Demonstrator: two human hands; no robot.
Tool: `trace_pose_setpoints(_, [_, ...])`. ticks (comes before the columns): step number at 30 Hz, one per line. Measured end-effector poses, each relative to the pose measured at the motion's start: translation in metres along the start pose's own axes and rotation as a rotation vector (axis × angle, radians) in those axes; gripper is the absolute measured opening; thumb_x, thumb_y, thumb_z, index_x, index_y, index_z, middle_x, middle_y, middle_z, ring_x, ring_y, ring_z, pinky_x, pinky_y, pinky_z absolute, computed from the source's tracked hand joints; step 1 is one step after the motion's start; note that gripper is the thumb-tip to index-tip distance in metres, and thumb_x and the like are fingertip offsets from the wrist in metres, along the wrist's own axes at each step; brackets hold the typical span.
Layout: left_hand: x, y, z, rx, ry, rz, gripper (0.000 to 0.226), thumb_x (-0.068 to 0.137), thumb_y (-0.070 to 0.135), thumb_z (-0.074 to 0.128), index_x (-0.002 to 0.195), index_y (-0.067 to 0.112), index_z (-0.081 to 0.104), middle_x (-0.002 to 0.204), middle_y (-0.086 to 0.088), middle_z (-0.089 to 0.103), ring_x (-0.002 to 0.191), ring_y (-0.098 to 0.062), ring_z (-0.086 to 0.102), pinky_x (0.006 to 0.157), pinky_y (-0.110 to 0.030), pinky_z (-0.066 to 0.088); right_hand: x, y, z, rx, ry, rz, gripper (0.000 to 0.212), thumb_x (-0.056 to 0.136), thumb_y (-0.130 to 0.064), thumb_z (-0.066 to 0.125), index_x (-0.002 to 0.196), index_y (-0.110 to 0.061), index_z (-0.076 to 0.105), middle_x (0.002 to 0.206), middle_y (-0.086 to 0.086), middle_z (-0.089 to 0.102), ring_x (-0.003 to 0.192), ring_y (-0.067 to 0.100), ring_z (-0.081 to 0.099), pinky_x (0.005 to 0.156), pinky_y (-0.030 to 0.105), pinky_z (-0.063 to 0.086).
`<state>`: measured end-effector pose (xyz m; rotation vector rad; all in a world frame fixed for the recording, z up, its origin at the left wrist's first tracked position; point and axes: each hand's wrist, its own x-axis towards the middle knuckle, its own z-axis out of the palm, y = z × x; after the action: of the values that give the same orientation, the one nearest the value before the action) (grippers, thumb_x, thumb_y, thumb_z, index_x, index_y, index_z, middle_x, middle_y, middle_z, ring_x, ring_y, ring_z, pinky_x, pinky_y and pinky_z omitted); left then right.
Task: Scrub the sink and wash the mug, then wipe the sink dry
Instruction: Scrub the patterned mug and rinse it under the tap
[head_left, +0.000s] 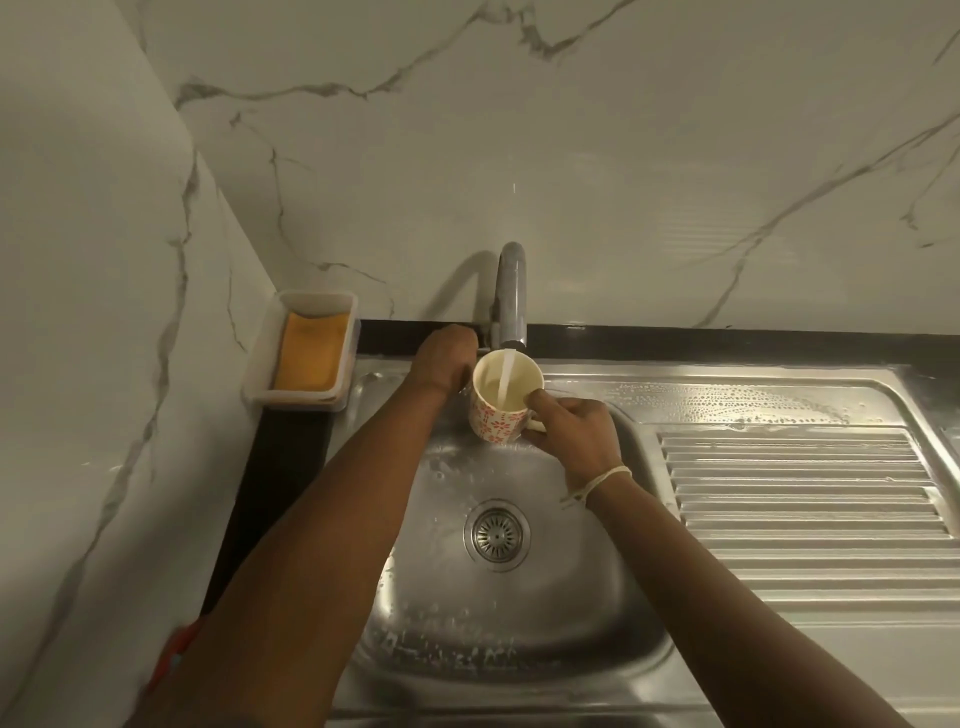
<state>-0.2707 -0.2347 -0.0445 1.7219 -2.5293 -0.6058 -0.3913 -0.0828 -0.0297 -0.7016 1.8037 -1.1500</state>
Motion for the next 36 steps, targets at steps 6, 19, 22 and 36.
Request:
trace_pose_setpoints(6, [-0.002,0.001,-0.002,0.038,-0.005,0.023,0.018,0.093,0.017,0.057,0.082,0.006,0.067,0.086,-0.013,0.069,0.072,-0.026,0.06,0.063,-0.032,0.042,-0.003,0.002,0.0,0.03,-0.001,0.012,0.021,0.086,-0.026,0.071,0.076,-0.008,0.076,0.077,0.008,0.076,0.081,0.027,0.074,0.08,0.044,0.062])
trace_pose_setpoints(19, [0.005,0.002,-0.002,0.093,0.015,0.051,0.02,0.096,0.021,0.056,0.094,0.005,0.069,0.093,-0.013,0.07,0.085,-0.029,0.067,0.067,-0.033,0.046,-0.002,0.009,-0.001,0.061,-0.001,0.007,0.019,0.089,-0.027,0.072,0.081,-0.01,0.076,0.084,0.01,0.076,0.081,0.022,0.075,0.079,0.041,0.063])
trace_pose_setpoints(22, [0.005,0.002,-0.001,0.101,0.004,0.04,0.018,0.095,0.018,0.057,0.092,0.005,0.069,0.092,-0.013,0.069,0.083,-0.028,0.066,0.067,-0.033,0.046,0.001,0.013,0.0,0.042,0.005,0.005,0.032,0.088,-0.027,0.072,0.088,0.004,0.074,0.083,0.015,0.075,0.08,0.026,0.075,0.08,0.044,0.062])
trace_pose_setpoints(36, [0.006,-0.002,-0.001,0.145,0.019,0.092,0.018,0.095,0.016,0.056,0.087,0.004,0.067,0.086,-0.013,0.067,0.075,-0.025,0.063,0.064,-0.031,0.043,-0.005,0.011,0.003,0.04,0.008,-0.088,0.054,0.089,-0.028,0.073,0.04,-0.021,0.052,0.062,0.024,0.057,0.081,0.044,0.069,0.074,0.035,0.062])
